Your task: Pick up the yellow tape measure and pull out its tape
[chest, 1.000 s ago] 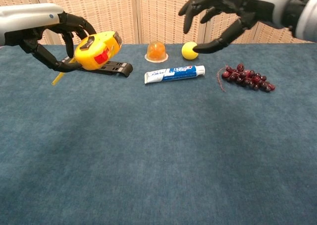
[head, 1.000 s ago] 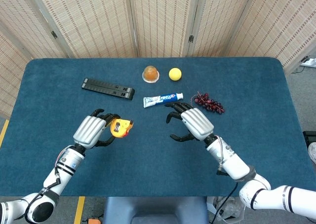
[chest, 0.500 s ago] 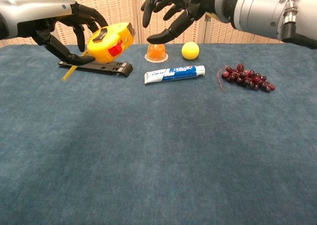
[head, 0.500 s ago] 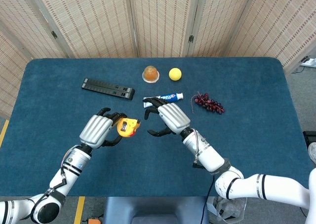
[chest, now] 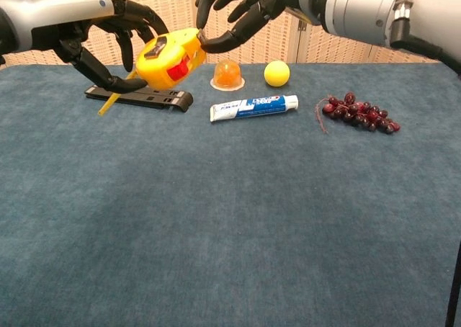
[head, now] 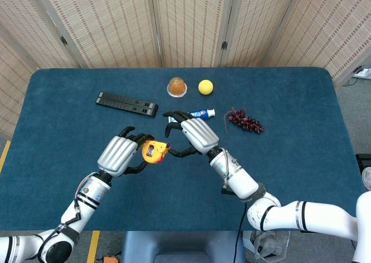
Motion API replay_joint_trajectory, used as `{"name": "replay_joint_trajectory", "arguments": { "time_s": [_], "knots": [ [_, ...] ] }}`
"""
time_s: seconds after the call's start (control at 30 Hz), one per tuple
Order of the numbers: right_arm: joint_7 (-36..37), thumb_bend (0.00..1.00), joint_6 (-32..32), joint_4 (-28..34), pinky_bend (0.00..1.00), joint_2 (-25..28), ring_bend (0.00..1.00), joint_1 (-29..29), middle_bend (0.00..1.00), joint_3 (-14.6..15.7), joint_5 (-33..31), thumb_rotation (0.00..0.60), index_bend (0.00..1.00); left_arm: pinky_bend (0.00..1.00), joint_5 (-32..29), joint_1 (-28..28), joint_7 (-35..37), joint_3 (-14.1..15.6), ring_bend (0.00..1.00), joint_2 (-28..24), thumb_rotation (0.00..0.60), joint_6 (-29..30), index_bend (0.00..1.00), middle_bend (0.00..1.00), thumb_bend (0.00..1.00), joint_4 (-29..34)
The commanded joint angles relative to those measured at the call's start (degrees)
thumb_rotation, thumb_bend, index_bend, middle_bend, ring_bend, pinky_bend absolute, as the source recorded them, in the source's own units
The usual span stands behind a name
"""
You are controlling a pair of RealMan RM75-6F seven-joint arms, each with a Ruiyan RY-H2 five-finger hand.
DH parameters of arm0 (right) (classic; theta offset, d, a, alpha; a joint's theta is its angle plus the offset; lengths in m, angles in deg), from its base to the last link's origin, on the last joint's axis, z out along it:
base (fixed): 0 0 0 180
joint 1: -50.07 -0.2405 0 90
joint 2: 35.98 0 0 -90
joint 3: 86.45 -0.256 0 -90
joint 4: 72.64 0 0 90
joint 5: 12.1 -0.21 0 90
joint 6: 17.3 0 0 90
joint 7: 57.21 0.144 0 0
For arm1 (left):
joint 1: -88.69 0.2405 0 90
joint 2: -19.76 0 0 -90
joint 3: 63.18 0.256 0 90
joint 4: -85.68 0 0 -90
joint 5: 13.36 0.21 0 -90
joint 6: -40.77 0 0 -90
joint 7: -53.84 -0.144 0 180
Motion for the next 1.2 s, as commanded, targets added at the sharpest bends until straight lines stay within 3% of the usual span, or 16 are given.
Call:
{"name": "replay_joint_trajectory", "arguments": {
  "time_s": [0.03,1.2],
  "knots": [
    [-0.1,0.29,-0.3,0.0,0.14,-0.1,0.11,-0.5,0.16,0.2,-0.7,0.6,0.45,0.17,-0.1,-0.2,-0.2,0.0,0.44,0.1,0.6,0.2,0.49,0.5,0.39,0.2],
    [0.7,0.29,0.0,-0.5,0.14,0.4,0.15,-2.0,0.22,2.3,-3.5,0.6,0.59,0.17,-2.8,-1.5,-0.2,1.4,0.44,0.9,0.6,1.1,0.49,0.5,0.39,-1.9]
  ]
}}
